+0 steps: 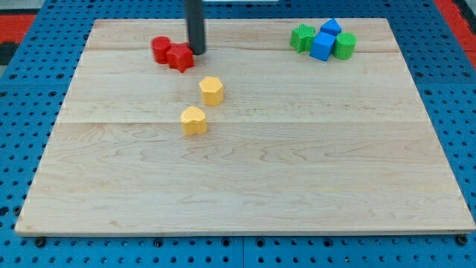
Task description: Move the red blocks to the top left corner of the board
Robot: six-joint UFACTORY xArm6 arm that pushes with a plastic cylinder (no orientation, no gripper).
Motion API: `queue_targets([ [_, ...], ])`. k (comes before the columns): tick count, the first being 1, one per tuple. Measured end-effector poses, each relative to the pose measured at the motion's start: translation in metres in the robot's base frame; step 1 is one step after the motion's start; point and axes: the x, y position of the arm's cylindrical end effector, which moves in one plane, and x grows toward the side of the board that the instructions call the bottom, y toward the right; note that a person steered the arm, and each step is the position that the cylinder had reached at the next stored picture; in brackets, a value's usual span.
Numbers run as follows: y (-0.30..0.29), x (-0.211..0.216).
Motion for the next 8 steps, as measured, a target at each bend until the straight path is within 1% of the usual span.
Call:
queue_targets([
  [1, 0.031, -0.002],
  [2, 0.077, 0.016],
  [4, -0.041, 0.019],
  [5, -0.010, 0.023],
  [6, 0.003, 0.049],
  [7, -0.048, 0.051],
  [8, -0.096, 0.017],
])
